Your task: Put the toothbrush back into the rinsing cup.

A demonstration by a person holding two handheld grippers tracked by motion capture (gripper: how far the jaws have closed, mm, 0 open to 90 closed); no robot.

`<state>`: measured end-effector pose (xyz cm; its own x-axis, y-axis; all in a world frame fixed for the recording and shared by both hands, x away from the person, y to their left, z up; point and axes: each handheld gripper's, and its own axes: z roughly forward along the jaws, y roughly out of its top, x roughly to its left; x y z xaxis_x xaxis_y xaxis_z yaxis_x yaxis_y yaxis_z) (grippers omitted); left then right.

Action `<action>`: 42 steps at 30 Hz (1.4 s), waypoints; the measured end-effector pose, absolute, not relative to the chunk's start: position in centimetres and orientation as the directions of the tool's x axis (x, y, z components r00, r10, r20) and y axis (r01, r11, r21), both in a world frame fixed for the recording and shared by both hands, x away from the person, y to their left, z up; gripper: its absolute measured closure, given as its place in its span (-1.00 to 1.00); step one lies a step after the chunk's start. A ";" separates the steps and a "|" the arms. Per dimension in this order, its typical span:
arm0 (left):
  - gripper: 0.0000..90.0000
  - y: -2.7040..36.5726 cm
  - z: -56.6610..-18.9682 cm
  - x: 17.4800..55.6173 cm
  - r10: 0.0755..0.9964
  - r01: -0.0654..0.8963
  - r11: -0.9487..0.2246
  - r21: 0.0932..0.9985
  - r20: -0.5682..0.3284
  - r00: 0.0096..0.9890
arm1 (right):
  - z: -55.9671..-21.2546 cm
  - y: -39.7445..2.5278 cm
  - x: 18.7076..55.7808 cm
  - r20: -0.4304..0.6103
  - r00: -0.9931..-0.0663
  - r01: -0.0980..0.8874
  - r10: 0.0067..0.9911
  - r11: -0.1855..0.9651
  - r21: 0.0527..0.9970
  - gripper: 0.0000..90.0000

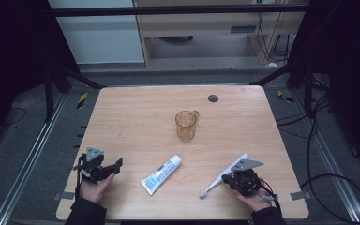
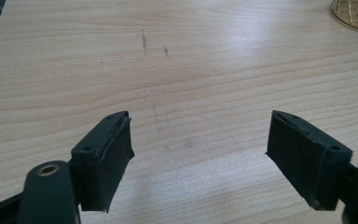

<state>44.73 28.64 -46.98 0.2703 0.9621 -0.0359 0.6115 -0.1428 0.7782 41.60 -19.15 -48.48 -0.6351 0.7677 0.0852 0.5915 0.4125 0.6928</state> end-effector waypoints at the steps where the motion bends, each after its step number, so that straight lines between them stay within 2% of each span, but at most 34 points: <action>1: -0.53 28.6 -47.0 44.8 0.962 0.613 -0.145 0.777 -0.035 0.271 | -48.5 -19.0 41.7 0.088 -0.637 0.591 0.766 0.411 0.694 0.97; 15: -0.54 28.5 -47.0 44.8 0.962 0.614 -0.147 0.776 -0.033 0.272 | -48.8 -18.0 42.5 0.103 -0.638 0.598 0.763 0.407 0.690 0.97; 22: -0.53 28.5 -47.0 44.9 0.961 0.617 -0.142 0.774 -0.041 0.272 | -47.8 -18.4 42.3 0.116 -0.625 0.574 0.772 0.354 0.738 0.99; 28: -0.51 28.4 -47.0 45.0 0.960 0.617 -0.150 0.773 -0.037 0.279 | -46.3 -21.2 43.8 0.056 -0.506 0.555 0.861 0.276 0.785 1.00; 33: -0.51 28.5 -47.0 45.0 0.959 0.617 -0.150 0.772 -0.037 0.280 | -46.8 -23.7 45.4 0.015 -0.412 0.596 0.911 0.257 0.761 1.00; 42: -0.51 28.3 -47.1 45.0 0.955 0.616 -0.164 0.771 -0.031 0.294 | -47.7 -25.6 45.7 -0.009 -0.356 0.644 0.934 0.252 0.722 1.00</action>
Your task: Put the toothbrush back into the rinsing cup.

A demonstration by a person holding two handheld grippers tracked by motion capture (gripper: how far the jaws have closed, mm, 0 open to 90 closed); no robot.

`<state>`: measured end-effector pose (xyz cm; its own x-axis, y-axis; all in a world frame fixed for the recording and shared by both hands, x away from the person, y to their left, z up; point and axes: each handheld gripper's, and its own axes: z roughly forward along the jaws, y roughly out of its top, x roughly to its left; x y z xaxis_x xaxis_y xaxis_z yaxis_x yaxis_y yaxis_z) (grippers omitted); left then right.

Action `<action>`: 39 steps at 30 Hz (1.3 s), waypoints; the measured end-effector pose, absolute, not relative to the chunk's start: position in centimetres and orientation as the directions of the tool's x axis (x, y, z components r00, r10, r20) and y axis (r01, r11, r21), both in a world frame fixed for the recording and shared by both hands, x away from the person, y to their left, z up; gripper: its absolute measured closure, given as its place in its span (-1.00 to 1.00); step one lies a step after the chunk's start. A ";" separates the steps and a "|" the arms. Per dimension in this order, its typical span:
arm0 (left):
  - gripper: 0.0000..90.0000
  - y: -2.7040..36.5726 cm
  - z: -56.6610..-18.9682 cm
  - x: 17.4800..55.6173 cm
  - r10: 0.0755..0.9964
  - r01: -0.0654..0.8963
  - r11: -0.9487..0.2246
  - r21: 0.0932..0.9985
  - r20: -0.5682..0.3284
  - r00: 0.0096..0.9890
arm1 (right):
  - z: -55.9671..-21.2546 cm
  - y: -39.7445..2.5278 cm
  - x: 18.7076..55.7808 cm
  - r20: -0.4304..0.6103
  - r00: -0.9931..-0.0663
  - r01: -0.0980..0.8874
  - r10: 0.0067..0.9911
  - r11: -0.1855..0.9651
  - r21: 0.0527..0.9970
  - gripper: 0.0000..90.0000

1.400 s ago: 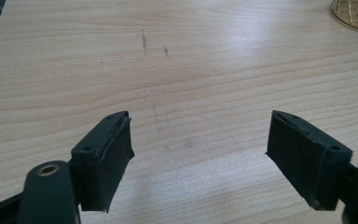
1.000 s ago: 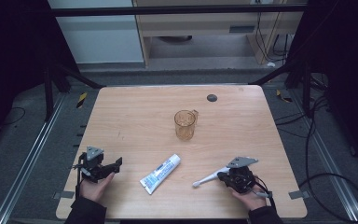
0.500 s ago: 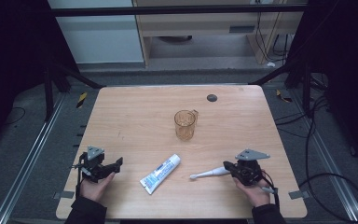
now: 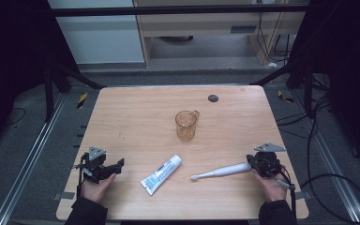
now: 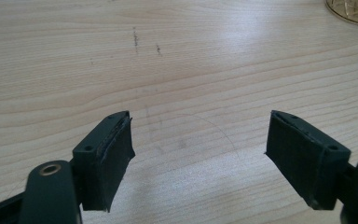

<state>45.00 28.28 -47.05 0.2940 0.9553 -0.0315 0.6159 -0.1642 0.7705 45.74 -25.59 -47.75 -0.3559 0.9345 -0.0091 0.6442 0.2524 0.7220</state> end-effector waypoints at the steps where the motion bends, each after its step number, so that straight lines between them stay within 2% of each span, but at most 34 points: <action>1: -0.51 28.3 -47.1 45.0 0.956 0.615 -0.161 0.772 -0.034 0.292 | -47.8 -25.7 45.8 -0.009 -0.352 0.651 0.936 0.252 0.716 1.00; 15: -0.51 28.4 -47.0 45.0 0.955 0.617 -0.159 0.771 -0.039 0.295 | -48.3 -26.0 45.3 -0.022 -0.365 0.668 0.931 0.278 0.690 1.00; 39: -0.52 28.4 -46.9 44.9 0.954 0.617 -0.160 0.770 -0.040 0.298 | -47.8 -25.5 42.3 -0.019 -0.413 0.661 0.911 0.314 0.682 1.00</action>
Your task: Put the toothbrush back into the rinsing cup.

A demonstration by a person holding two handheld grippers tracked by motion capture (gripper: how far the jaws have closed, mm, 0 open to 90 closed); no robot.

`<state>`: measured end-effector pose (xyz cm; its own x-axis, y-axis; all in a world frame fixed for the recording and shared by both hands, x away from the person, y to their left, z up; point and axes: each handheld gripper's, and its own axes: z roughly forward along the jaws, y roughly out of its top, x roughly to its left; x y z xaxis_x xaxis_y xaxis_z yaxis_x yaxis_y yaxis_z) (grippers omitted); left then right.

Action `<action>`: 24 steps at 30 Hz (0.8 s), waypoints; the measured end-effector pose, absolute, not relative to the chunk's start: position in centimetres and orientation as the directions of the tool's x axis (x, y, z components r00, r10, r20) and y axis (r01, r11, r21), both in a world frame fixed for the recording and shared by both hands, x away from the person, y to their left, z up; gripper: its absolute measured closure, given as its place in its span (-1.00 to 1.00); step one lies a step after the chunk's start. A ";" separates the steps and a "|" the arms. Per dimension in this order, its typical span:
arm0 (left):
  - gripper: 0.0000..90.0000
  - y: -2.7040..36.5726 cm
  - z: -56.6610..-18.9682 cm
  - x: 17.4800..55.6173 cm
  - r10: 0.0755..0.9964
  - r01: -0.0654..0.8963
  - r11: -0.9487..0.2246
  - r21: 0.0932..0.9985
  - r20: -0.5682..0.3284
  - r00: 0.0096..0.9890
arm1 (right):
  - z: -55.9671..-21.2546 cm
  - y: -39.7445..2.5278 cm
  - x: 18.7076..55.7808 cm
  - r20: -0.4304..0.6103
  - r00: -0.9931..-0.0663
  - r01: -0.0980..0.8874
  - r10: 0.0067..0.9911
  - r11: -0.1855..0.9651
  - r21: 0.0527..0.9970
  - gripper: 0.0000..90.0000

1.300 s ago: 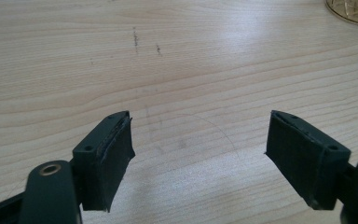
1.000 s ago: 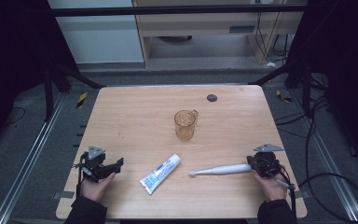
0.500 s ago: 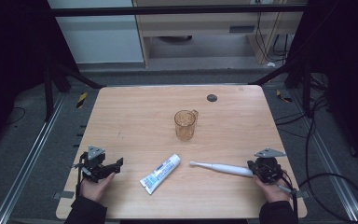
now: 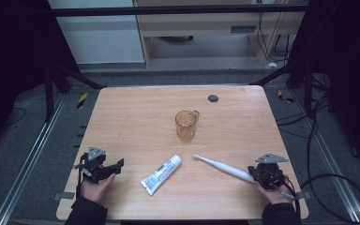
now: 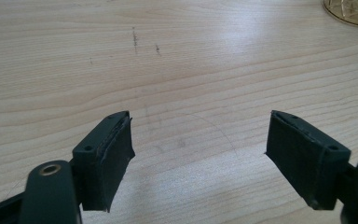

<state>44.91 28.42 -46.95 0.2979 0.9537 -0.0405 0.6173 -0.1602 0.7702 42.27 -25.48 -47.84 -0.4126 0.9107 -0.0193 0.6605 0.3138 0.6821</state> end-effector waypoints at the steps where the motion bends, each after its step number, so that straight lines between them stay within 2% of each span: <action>1: -0.52 28.4 -46.9 44.9 0.954 0.618 -0.160 0.770 -0.041 0.298 | -47.9 -25.4 42.1 -0.012 -0.416 0.661 0.909 0.312 0.682 1.00; 18: -0.52 28.5 -46.9 44.9 0.953 0.618 -0.159 0.770 -0.044 0.299 | -47.9 -24.7 41.4 -0.008 -0.435 0.664 0.900 0.327 0.672 0.99; 24: -0.52 28.5 -47.0 45.0 0.953 0.618 -0.153 0.771 -0.050 0.299 | -47.3 -25.0 41.5 -0.020 -0.413 0.656 0.910 0.313 0.686 0.91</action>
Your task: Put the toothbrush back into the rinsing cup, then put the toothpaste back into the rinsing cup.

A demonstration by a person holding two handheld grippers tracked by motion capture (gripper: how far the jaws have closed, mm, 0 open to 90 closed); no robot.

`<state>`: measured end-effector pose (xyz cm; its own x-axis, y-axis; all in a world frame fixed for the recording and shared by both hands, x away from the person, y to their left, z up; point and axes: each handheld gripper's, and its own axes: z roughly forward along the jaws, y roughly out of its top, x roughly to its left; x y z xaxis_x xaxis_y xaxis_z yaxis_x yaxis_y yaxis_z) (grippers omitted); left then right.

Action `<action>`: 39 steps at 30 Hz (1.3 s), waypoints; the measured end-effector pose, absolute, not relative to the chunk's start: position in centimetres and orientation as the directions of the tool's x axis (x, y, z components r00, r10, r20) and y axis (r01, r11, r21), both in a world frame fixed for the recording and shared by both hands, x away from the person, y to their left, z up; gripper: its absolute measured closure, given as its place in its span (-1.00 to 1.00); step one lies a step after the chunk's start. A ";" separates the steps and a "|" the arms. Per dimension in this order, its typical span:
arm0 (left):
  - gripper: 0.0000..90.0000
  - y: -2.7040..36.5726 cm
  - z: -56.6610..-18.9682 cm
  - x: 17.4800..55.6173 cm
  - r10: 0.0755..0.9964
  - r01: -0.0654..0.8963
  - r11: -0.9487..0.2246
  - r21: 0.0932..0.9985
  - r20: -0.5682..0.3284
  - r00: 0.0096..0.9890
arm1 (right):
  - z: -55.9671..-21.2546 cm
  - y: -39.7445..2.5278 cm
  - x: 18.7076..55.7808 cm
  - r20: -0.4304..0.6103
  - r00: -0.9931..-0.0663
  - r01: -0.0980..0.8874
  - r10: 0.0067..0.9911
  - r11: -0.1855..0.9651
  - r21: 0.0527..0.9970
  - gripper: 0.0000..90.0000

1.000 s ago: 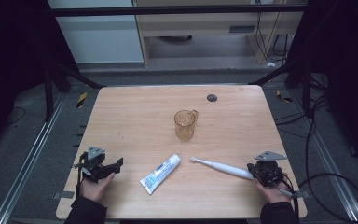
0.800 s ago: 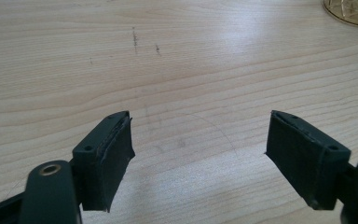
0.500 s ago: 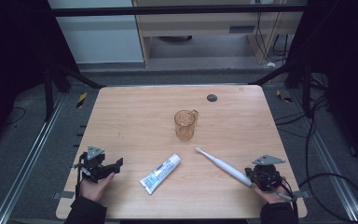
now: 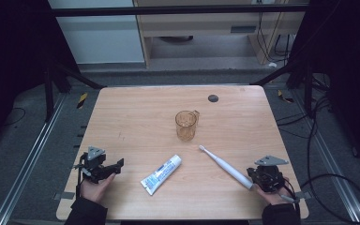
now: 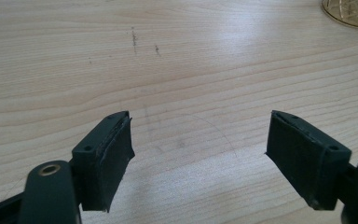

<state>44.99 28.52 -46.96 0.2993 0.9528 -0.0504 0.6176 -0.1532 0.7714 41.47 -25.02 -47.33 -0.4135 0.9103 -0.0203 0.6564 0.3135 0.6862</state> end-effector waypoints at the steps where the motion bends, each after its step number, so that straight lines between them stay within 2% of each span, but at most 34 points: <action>1: -0.52 28.6 -47.0 45.0 0.952 0.620 -0.155 0.769 -0.050 0.301 | -47.3 -25.0 41.5 -0.020 -0.413 0.656 0.910 0.313 0.686 0.91; 7: -0.52 28.4 -47.0 45.1 0.948 0.618 -0.163 0.769 -0.051 0.313 | -46.1 -25.4 41.6 -0.032 -0.392 0.628 0.920 0.293 0.721 0.76; 16: -0.52 28.4 -47.0 45.2 0.948 0.620 -0.166 0.767 -0.048 0.315 | -44.1 -25.4 42.0 -0.019 -0.406 0.610 0.914 0.286 0.740 0.55; 24: -0.53 28.4 -47.1 45.3 0.948 0.625 -0.171 0.761 -0.044 0.314 | -42.1 -25.0 42.9 -0.029 -0.421 0.592 0.906 0.299 0.748 0.27; 30: -0.53 28.4 -47.1 45.3 0.948 0.626 -0.175 0.760 -0.042 0.316 | -40.8 -23.9 44.1 -0.058 -0.447 0.570 0.892 0.335 0.750 0.18; 39: -0.53 28.3 -47.2 45.4 0.948 0.629 -0.176 0.758 -0.043 0.317 | -39.7 -22.2 45.5 -0.068 -0.493 0.561 0.867 0.377 0.737 0.20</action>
